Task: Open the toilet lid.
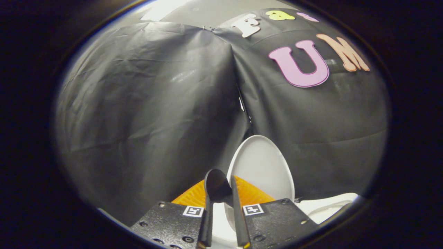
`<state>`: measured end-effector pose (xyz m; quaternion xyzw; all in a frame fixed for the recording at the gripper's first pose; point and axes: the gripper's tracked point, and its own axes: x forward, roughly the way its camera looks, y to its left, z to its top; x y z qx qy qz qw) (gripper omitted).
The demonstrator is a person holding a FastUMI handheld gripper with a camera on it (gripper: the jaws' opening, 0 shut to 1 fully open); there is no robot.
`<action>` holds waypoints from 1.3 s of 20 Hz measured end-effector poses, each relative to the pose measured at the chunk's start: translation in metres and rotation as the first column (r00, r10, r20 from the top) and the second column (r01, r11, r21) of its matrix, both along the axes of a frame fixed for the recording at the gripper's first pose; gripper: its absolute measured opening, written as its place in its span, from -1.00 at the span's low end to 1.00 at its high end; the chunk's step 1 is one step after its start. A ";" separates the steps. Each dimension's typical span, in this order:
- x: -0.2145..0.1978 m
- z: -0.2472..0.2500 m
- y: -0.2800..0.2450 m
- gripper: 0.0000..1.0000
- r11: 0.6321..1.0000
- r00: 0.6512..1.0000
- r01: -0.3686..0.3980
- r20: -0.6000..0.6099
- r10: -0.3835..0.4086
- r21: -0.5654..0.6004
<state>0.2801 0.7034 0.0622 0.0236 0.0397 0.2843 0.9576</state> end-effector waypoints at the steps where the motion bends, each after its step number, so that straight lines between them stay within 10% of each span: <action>1: 0.001 0.001 0.000 -0.40 1.000 1.000 0.004 -0.001 -0.004 -0.004; 10: -0.021 0.033 -0.002 0.42 0.998 0.997 -0.008 0.083 0.003 0.065; 16: -0.057 0.093 -0.022 0.51 0.993 0.971 -0.074 0.235 0.051 0.091; 26: -0.080 0.165 -0.182 0.54 0.969 0.896 0.220 0.371 -0.245 0.110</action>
